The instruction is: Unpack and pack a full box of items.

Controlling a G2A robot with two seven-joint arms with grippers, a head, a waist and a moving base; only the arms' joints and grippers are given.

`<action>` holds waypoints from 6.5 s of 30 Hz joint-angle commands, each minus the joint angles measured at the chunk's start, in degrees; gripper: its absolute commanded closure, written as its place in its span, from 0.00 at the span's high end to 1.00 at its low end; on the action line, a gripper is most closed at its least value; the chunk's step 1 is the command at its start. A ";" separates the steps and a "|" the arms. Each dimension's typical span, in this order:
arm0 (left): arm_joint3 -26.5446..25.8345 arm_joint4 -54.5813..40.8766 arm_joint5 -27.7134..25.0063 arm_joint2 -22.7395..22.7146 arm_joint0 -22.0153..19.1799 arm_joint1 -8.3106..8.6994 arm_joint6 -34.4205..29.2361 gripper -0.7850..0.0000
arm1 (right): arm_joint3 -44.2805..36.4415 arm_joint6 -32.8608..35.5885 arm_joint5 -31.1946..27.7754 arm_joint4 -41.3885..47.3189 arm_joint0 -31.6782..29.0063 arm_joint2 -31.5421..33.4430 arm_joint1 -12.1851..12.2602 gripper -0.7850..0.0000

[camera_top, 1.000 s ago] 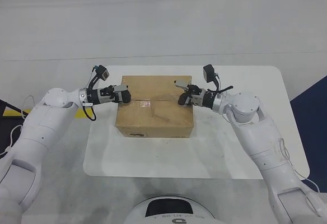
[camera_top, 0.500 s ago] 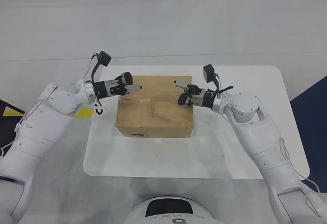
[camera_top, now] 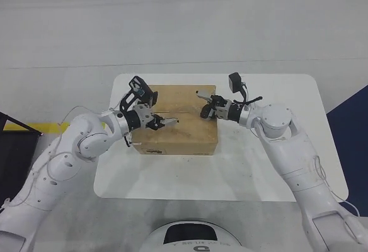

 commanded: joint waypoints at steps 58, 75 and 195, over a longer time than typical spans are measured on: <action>-6.72 22.69 26.73 -0.48 -1.58 -4.28 -19.20 1.00 | 0.00 0.00 0.00 0.00 0.00 0.00 0.00 1.00; -9.64 16.56 24.83 -21.40 9.66 -2.43 -11.01 1.00 | 0.00 0.00 0.00 0.00 0.00 0.00 0.00 1.00; 56.85 -62.97 -14.88 -10.64 -16.60 -9.63 -43.30 0.00 | 0.00 0.00 0.00 0.00 0.00 0.00 0.00 1.00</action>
